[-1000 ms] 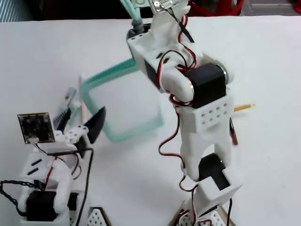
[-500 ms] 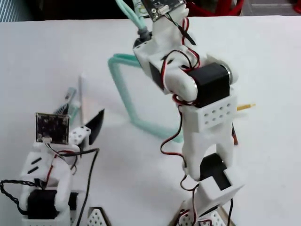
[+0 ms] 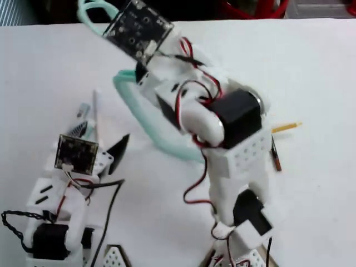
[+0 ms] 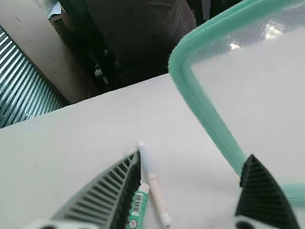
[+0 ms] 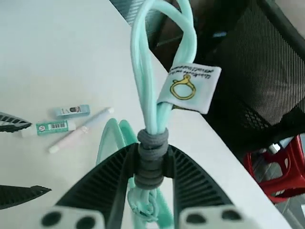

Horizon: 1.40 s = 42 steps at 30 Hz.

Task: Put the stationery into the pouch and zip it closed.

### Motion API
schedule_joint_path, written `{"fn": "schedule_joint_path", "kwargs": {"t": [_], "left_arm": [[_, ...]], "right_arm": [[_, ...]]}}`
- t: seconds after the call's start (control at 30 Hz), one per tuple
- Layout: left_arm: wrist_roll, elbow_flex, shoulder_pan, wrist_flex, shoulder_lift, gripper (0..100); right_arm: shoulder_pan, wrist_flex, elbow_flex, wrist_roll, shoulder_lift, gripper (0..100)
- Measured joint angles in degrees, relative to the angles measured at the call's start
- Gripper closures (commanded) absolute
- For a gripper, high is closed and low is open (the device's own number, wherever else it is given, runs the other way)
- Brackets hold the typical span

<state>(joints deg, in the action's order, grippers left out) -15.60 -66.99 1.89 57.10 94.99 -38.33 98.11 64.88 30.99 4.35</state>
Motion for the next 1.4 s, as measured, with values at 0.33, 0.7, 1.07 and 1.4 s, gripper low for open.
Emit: {"fn": "schedule_joint_path", "kwargs": {"t": [0.33, 0.7, 1.07, 1.4], "left_arm": [[-1.49, 6.15, 0.00, 3.52, 0.09, 67], [-14.42, 14.07, -0.26, 8.62, 0.09, 67], [4.04, 21.54, -10.29, 22.86, 0.09, 67], [20.66, 21.27, -21.45, 22.15, 0.09, 67]], "right_arm": [[-0.97, 0.00, -25.58, 5.98, -22.59, 98.1], [-4.13, 0.00, -49.76, 9.32, -43.96, 98.1], [-6.15, -17.58, -59.16, -12.84, -46.59, 98.1], [-6.15, -36.84, -64.35, -26.99, -46.51, 98.1]]}}
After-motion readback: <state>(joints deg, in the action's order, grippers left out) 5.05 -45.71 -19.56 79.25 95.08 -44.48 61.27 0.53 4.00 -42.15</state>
